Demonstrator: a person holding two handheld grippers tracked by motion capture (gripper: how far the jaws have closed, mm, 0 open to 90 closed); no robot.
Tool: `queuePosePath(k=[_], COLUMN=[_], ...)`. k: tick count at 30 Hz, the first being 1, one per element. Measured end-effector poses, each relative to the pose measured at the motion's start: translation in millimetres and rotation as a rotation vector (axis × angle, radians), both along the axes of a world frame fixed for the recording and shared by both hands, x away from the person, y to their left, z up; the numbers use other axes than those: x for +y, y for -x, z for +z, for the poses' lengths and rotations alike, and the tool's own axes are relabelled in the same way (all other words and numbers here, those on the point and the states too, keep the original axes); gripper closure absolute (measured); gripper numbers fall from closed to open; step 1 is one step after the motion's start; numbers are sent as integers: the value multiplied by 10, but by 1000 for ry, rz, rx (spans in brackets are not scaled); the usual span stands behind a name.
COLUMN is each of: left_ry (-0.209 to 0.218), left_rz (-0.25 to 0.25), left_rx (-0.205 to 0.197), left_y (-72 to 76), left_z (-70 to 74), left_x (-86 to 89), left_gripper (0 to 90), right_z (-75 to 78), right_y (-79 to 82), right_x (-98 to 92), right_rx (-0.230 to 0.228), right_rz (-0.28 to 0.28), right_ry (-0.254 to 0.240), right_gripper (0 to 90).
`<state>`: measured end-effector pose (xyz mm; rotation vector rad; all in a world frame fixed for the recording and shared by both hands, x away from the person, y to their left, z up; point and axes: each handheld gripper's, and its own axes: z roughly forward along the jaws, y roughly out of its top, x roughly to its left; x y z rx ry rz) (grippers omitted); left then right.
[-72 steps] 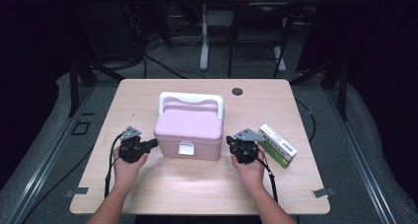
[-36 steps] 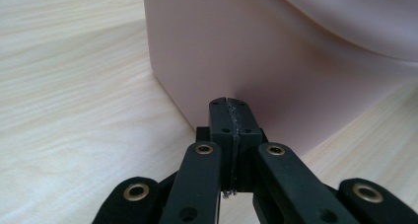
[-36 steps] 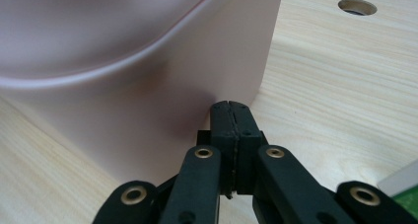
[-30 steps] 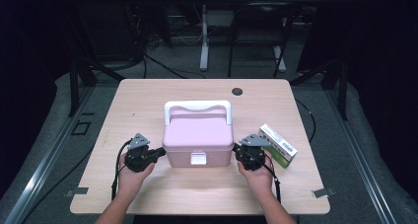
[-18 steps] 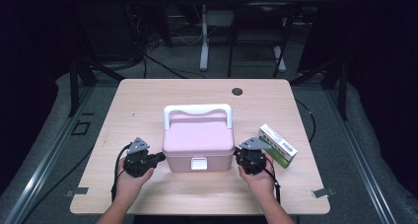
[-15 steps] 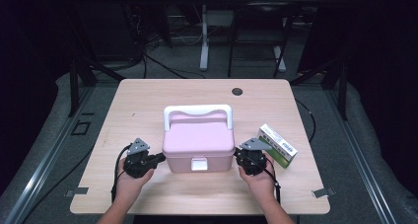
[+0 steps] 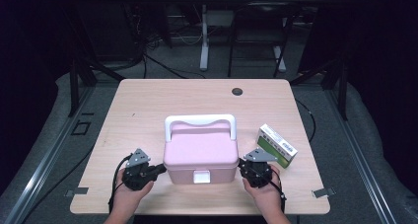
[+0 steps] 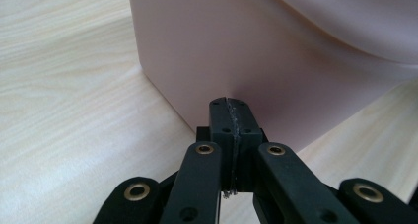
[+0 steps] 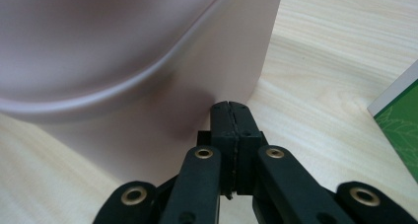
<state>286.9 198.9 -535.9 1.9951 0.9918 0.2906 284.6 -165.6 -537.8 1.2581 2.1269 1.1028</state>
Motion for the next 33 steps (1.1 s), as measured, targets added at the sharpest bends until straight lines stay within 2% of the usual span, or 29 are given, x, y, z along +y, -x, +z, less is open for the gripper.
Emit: queuePosePath(k=[3, 7, 17, 27, 33], left_ry=[2, -1, -12, -10, -9], left_rz=[-9, -15, -37, -41, -53], left_rx=[5, 8, 19, 28, 34], left_y=[77, 148, 297, 374, 388], left_z=[3, 8, 23, 30, 33], left_x=[12, 18, 69, 95, 95], left_gripper=[900, 900, 900, 900, 900], right_z=[4, 13, 32, 51, 48], right_y=[105, 207, 359, 510, 569], right_x=[15, 7, 36, 58, 25], right_rx=[-7, 4, 12, 16, 18], right_rz=[6, 16, 41, 60, 64], right_ry=[20, 19, 36, 60, 42], right_gripper=[900, 900, 900, 900, 900])
